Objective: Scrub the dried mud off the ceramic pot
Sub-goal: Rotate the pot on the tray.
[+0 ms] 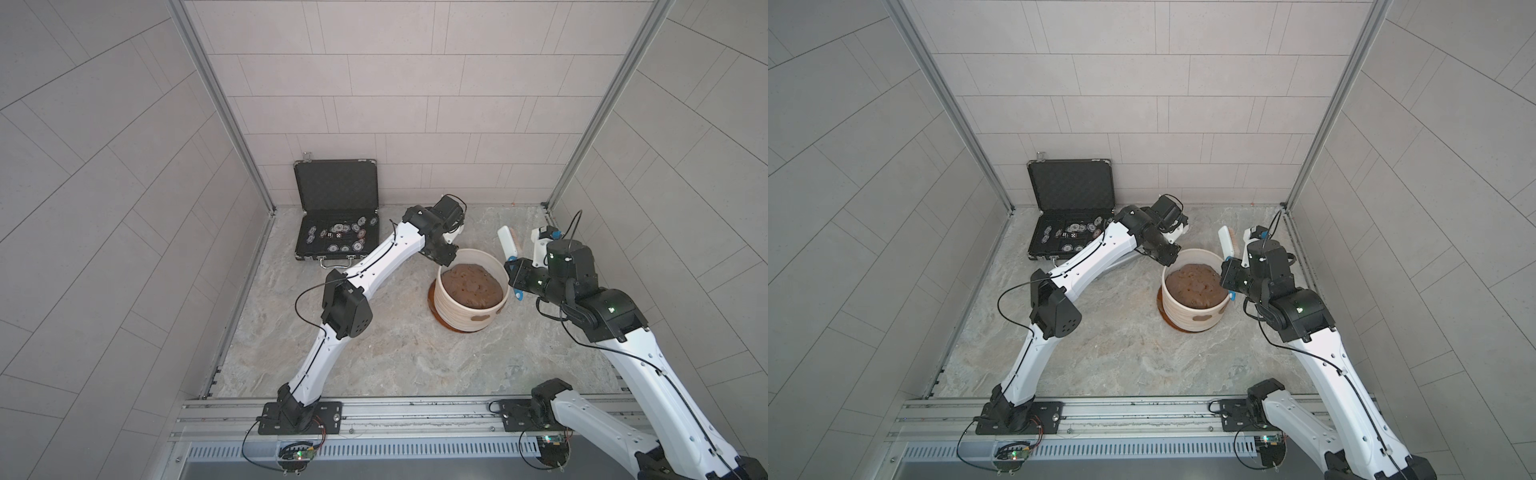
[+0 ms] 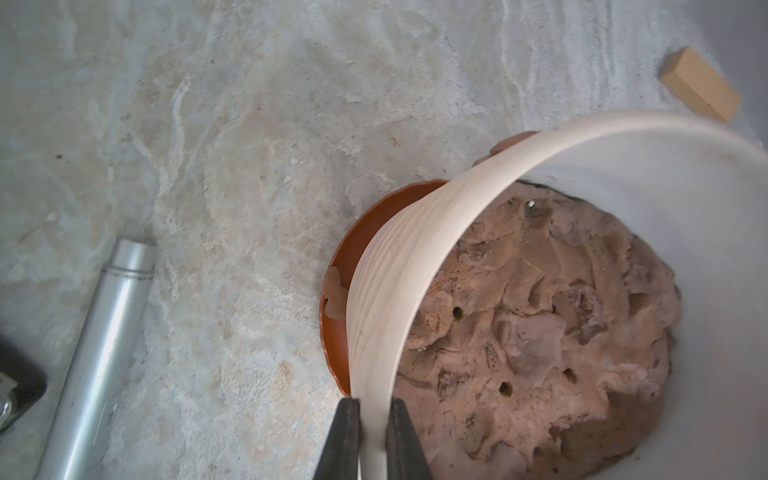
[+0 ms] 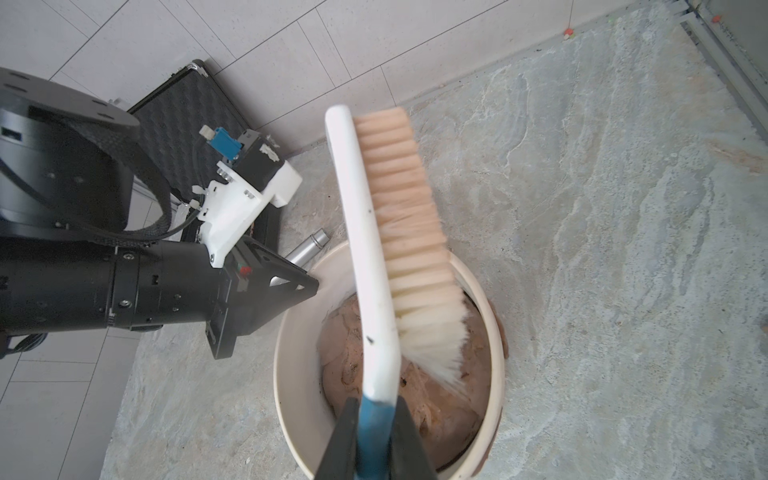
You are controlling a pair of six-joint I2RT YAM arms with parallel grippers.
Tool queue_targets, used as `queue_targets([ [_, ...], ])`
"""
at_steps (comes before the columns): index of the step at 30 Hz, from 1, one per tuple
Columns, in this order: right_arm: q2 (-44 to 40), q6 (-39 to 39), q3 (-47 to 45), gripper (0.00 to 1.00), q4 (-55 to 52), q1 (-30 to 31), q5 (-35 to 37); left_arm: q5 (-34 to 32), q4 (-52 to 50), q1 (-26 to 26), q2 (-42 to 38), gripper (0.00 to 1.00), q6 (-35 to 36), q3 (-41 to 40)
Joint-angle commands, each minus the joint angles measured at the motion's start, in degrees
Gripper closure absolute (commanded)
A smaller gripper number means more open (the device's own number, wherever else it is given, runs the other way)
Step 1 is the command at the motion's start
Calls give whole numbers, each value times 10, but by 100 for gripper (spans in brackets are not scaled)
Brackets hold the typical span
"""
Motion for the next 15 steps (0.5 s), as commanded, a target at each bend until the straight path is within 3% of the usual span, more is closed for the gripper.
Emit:
queue_targets([
  [1, -8, -10, 1, 100, -5, -4, 1, 76, -47, 6, 35, 100, 123, 16],
  [8, -5, -17, -10, 100, -5, -6, -13, 118, -69, 24, 41, 100, 254, 19],
  [15, -22, -50, -43, 100, 38, -5, -81, 144, -86, 53, 39, 100, 369, 20],
])
